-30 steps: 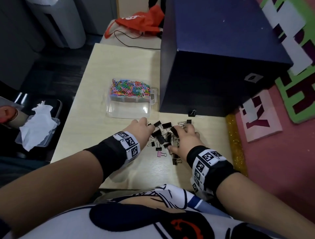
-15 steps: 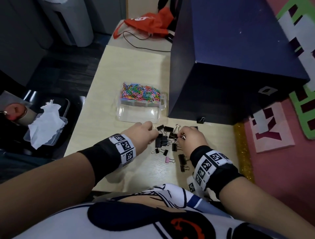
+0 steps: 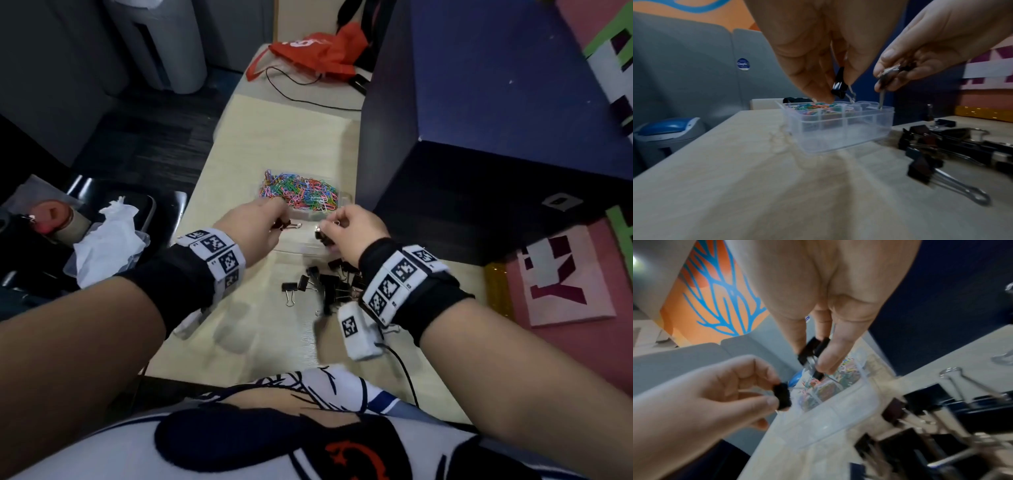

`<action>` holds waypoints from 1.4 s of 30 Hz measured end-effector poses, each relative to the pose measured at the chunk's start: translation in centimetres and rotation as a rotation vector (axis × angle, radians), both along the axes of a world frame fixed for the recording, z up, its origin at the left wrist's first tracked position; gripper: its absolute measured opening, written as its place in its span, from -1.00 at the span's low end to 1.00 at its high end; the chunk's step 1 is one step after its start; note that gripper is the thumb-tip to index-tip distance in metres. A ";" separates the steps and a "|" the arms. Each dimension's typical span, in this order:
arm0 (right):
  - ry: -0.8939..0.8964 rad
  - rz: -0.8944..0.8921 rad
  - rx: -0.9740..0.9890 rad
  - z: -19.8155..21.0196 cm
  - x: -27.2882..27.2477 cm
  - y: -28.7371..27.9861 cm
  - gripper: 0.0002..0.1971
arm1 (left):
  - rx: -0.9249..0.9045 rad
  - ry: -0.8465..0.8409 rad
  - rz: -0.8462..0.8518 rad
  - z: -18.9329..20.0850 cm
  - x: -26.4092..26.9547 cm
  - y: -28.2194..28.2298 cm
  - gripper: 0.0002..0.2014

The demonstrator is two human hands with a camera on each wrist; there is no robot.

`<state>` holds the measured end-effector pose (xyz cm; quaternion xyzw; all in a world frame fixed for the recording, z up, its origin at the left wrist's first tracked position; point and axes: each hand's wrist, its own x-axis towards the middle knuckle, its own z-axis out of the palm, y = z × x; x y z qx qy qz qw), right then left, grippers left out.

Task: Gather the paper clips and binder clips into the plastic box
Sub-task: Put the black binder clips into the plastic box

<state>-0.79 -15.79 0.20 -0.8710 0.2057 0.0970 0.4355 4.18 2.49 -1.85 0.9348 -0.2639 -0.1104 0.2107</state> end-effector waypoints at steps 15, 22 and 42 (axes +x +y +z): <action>0.705 0.334 -0.577 -2.2 -7.1 -3.8 -0.02 | 0.607 0.160 -0.379 -1.8 -4.0 -2.4 -0.49; 0.400 0.313 -0.464 -5.2 -8.9 -3.5 -0.27 | 0.587 0.133 -0.317 -3.4 -3.9 -2.7 -0.74; 0.161 0.095 -0.412 -3.3 -6.6 -3.7 -0.87 | 0.512 0.176 -0.218 -2.4 -5.5 -2.1 -0.72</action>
